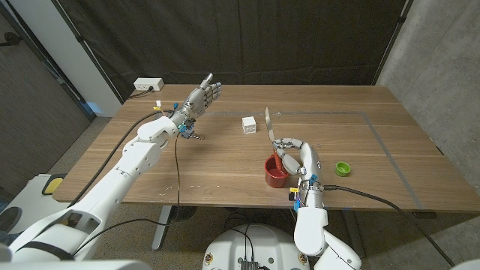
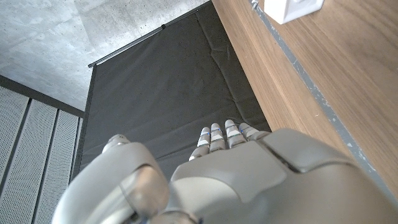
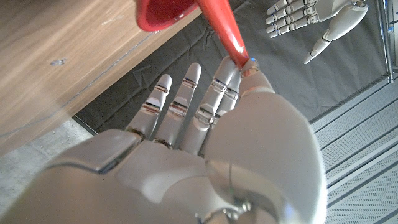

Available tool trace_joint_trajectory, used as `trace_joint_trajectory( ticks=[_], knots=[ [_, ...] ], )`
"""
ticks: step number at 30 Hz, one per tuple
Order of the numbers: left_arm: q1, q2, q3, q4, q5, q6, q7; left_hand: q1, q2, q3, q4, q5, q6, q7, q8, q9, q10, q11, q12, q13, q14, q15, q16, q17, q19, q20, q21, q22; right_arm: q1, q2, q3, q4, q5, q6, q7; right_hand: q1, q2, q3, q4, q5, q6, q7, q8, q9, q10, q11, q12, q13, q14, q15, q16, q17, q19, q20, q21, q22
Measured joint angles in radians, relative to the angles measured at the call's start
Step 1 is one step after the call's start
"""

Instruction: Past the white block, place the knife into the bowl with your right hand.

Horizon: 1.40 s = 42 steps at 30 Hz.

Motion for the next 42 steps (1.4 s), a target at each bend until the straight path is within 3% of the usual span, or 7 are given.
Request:
trace_joint_trajectory(
  ticks=[19, 25, 26, 39, 42],
  knots=[
    [-0.005, 0.002, 0.006, -0.005, 0.008, 0.009, 0.0, 0.007, -0.007, -0.003, -0.003, 0.0, 0.0, 0.0, 0.0, 0.0, 0.0, 0.0, 0.0, 0.0, 0.0, 0.0, 0.0, 0.0, 0.0, 0.0, 0.005, 0.0, -0.039, 0.016, -0.004, 0.026, 0.014, 0.009, -0.032, -0.01, 0.002, -0.003, 0.003, -0.007, 0.0, 0.0, 0.007, 0.004, -0.098, 0.005, -0.056, -0.023, -0.048, 0.013, -0.015, -0.005, 0.012, 0.012, 0.0, 0.005],
    [-0.005, 0.002, 0.007, -0.006, 0.008, 0.009, 0.0, 0.007, -0.007, -0.006, 0.0, 0.0, 0.0, 0.0, 0.0, 0.0, 0.0, 0.0, 0.0, 0.0, 0.0, 0.0, 0.0, 0.0, 0.0, 0.0, 0.005, 0.0, -0.05, 0.015, -0.003, 0.015, 0.014, -0.006, -0.031, -0.02, 0.003, 0.001, -0.001, -0.015, 0.001, -0.001, 0.008, 0.003, -0.164, 0.004, -0.085, -0.025, -0.092, 0.025, -0.018, -0.004, 0.006, 0.018, 0.0, 0.005],
    [-0.005, 0.002, 0.007, -0.006, 0.008, 0.009, 0.0, 0.007, -0.006, -0.008, -0.003, 0.0, 0.0, 0.0, 0.0, 0.0, 0.0, 0.0, 0.0, 0.0, 0.0, 0.0, 0.0, 0.0, 0.002, 0.002, 0.005, 0.0, -0.056, 0.012, -0.002, 0.008, 0.014, -0.009, -0.03, -0.021, 0.004, 0.001, -0.001, -0.015, 0.013, -0.013, 0.008, 0.003, -0.177, 0.004, -0.091, -0.027, -0.098, 0.027, -0.018, -0.003, 0.003, 0.021, 0.0, 0.005],
    [0.0, -0.004, 0.008, -0.005, 0.008, 0.006, 0.002, -0.004, 0.004, -0.008, -0.003, 0.0, 0.0, 0.0, 0.0, 0.0, 0.0, 0.0, 0.0, 0.0, 0.0, 0.0, 0.0, 0.0, 0.002, 0.006, 0.005, 0.0, -0.072, -0.005, 0.001, -0.024, 0.025, -0.035, 0.006, -0.041, 0.011, 0.013, -0.012, -0.022, -0.001, -0.026, 0.024, 0.03, -0.268, 0.006, -0.122, -0.032, -0.18, 0.038, -0.018, 0.002, -0.011, 0.036, 0.0, 0.005],
    [0.002, -0.004, 0.008, -0.006, 0.008, 0.005, 0.004, -0.002, 0.005, -0.008, -0.003, 0.0, 0.0, 0.0, 0.0, 0.0, 0.0, 0.0, 0.0, 0.0, 0.0, 0.0, 0.0, 0.0, 0.002, 0.006, 0.005, 0.0, -0.073, -0.007, 0.001, -0.028, 0.029, -0.042, 0.019, -0.046, 0.016, 0.019, -0.007, -0.022, -0.011, -0.036, 0.026, 0.037, -0.295, 0.009, -0.13, -0.032, -0.198, 0.041, -0.018, 0.007, -0.014, 0.037, 0.0, 0.005]
  ],
)
